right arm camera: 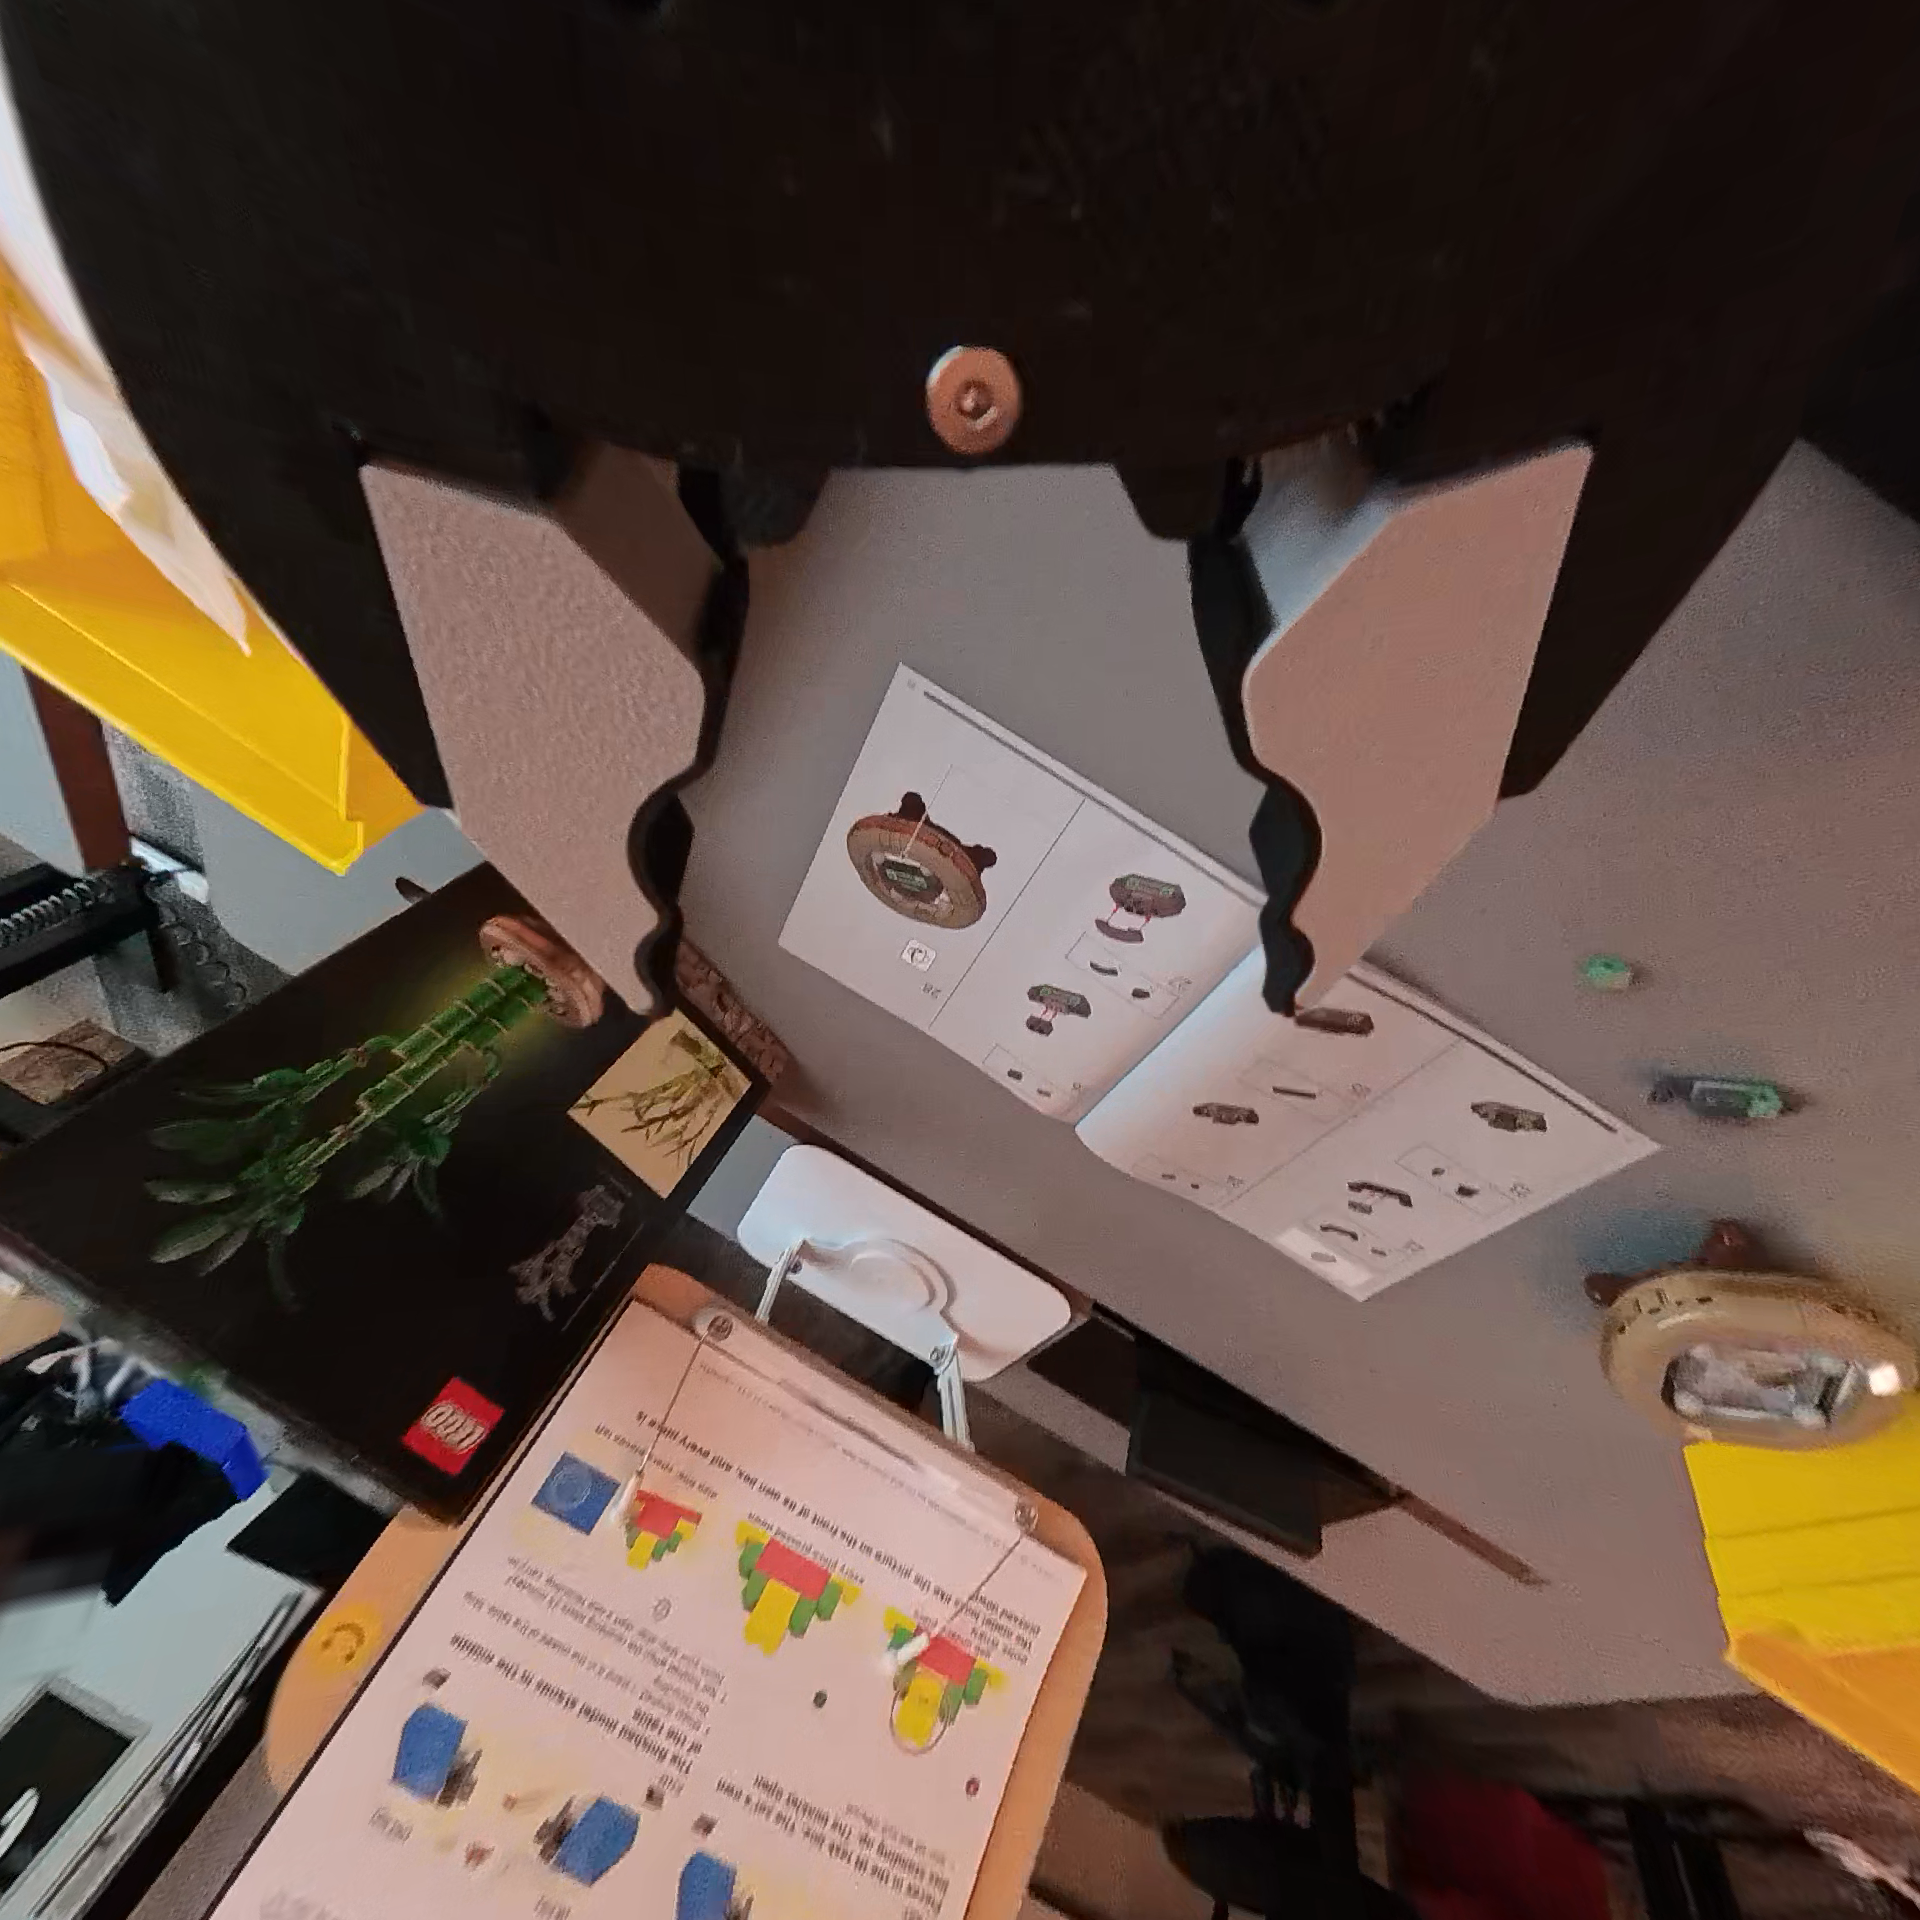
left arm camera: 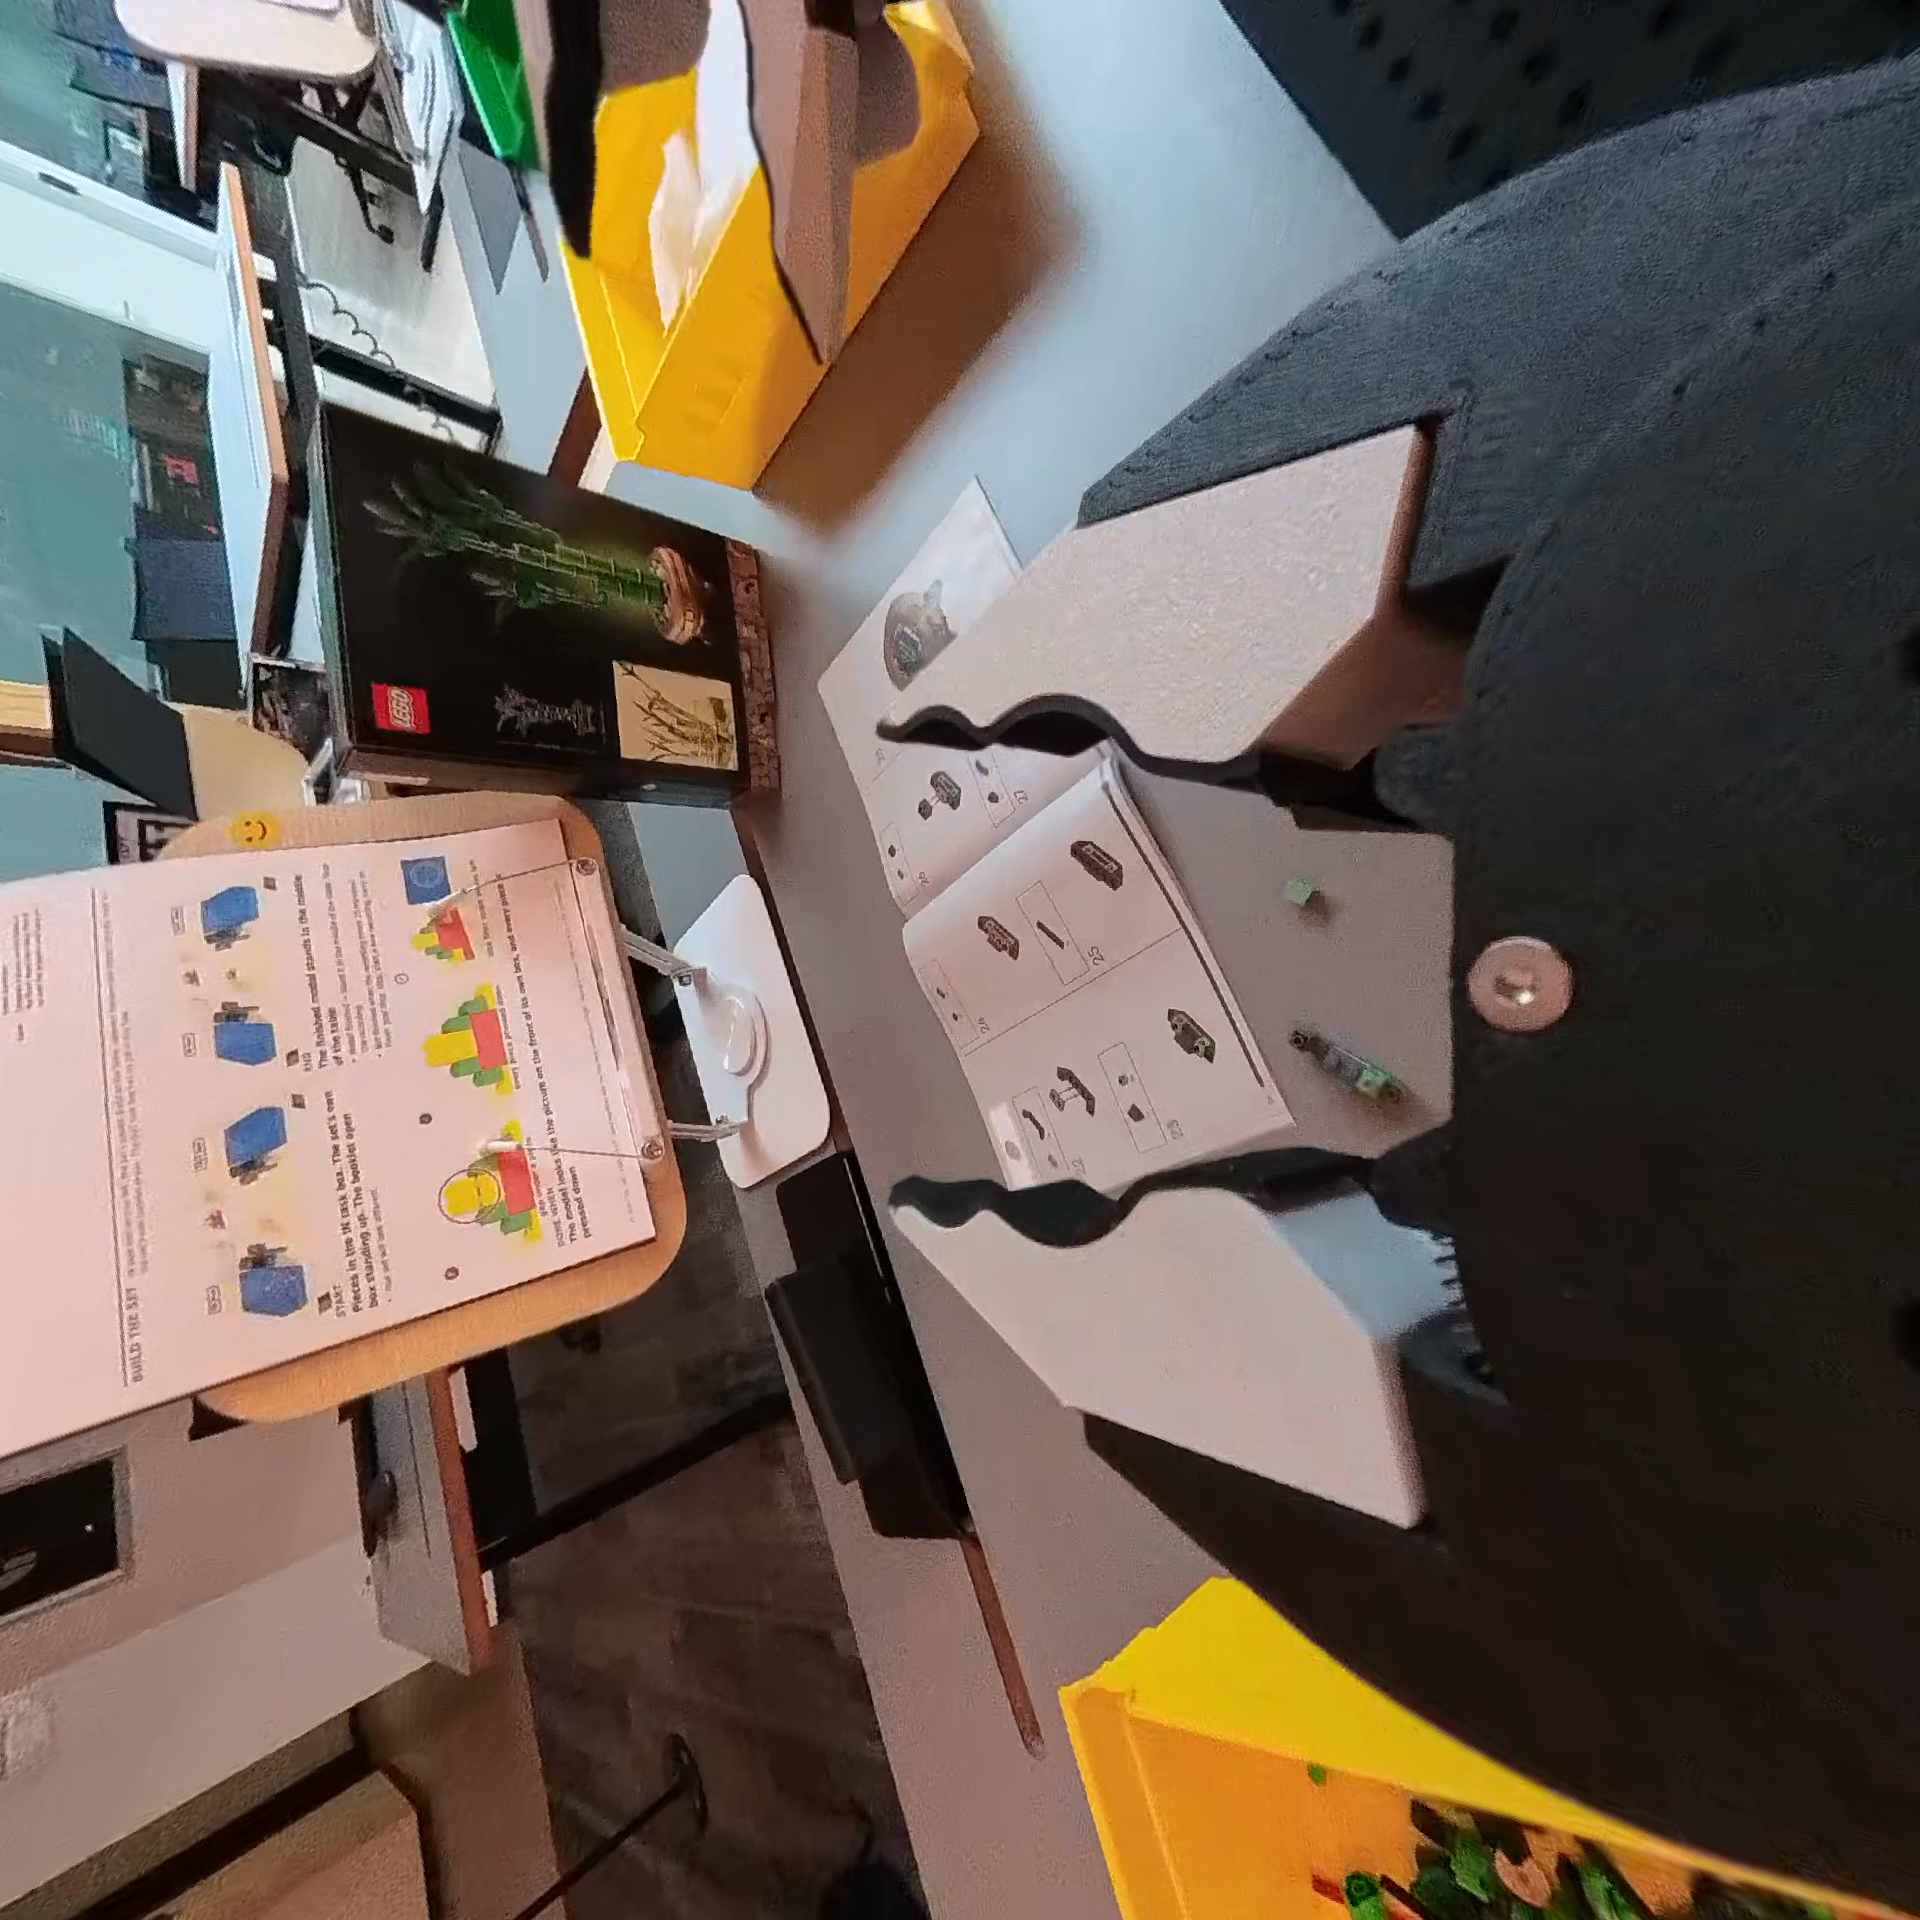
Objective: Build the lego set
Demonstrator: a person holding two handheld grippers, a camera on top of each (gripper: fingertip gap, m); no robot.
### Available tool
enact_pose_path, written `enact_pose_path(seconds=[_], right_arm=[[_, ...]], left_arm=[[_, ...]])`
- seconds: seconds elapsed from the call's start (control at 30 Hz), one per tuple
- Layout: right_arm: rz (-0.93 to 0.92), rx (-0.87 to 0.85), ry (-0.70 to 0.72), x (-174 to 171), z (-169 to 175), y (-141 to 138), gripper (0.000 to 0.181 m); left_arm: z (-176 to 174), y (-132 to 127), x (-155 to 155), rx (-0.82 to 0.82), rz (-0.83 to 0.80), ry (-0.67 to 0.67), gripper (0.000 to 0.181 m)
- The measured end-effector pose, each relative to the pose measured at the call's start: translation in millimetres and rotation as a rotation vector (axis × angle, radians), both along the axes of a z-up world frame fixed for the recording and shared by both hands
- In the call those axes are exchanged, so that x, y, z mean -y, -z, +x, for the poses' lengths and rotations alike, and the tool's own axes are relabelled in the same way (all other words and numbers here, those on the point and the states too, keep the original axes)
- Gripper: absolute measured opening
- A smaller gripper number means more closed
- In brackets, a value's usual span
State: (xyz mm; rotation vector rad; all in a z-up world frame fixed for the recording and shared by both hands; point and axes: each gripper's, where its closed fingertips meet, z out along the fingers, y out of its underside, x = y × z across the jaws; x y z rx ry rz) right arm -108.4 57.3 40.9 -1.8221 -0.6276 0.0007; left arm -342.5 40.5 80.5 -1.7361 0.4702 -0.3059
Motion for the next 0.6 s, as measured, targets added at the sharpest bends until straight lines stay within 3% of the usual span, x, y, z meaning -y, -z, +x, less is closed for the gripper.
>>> enact_pose_path(seconds=[0.1,0.17,0.3,0.4,0.47,0.6], right_arm=[[-0.050,0.053,-0.024,4,1,9,0.111],[-0.058,0.069,-0.085,7,-8,0,0.111],[-0.043,0.040,-0.382,10,-69,-27,0.108],[-0.033,0.021,-0.582,6,-118,-38,0.092],[-0.028,0.037,-0.625,-5,-135,-37,0.068],[-0.050,0.046,-0.748,-15,-165,-14,0.054]], left_arm=[[-15,-9,1,-0.045,0.013,-0.015,0.082],[-22,-23,2,-0.070,0.026,0.006,0.082],[-23,-53,-12,-0.142,0.052,0.102,0.081],[-21,-75,-23,-0.133,0.108,0.169,0.076],[-25,-75,-31,-0.085,0.125,0.177,0.074],[-41,-55,-53,-0.063,0.057,0.138,0.068]])
